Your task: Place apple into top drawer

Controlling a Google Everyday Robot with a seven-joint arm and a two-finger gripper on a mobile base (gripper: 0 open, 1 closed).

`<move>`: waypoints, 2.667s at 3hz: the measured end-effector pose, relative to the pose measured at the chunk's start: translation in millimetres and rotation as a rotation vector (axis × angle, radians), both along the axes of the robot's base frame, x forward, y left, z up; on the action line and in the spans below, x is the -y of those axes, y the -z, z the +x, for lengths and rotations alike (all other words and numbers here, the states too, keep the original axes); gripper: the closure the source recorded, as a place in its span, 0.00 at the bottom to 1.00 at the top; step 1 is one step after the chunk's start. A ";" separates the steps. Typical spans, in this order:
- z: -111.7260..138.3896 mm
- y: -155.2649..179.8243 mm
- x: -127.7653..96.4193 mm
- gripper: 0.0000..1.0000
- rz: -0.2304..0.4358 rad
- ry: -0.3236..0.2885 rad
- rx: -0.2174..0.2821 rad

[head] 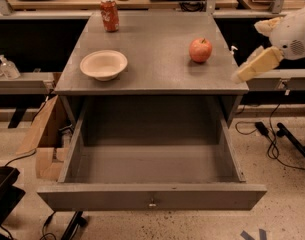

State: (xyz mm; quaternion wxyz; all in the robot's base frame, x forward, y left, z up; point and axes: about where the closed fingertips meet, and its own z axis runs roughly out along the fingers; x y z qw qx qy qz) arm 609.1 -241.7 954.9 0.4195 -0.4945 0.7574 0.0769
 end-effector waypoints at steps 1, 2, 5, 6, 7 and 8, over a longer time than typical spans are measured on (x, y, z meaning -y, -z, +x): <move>73.1 10.8 4.8 0.00 0.228 0.068 0.109; 91.6 30.8 9.9 0.00 0.269 0.153 0.105; 157.1 56.7 -58.5 0.00 0.413 0.027 0.085; 174.3 71.0 -76.0 0.00 0.430 0.003 0.079; 192.3 92.0 -84.5 0.14 0.424 0.008 0.063; 202.9 100.2 -82.4 0.37 0.409 0.022 0.059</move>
Offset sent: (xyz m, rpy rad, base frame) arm 0.1079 -0.0175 -0.0679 0.3087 -0.0724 -0.2602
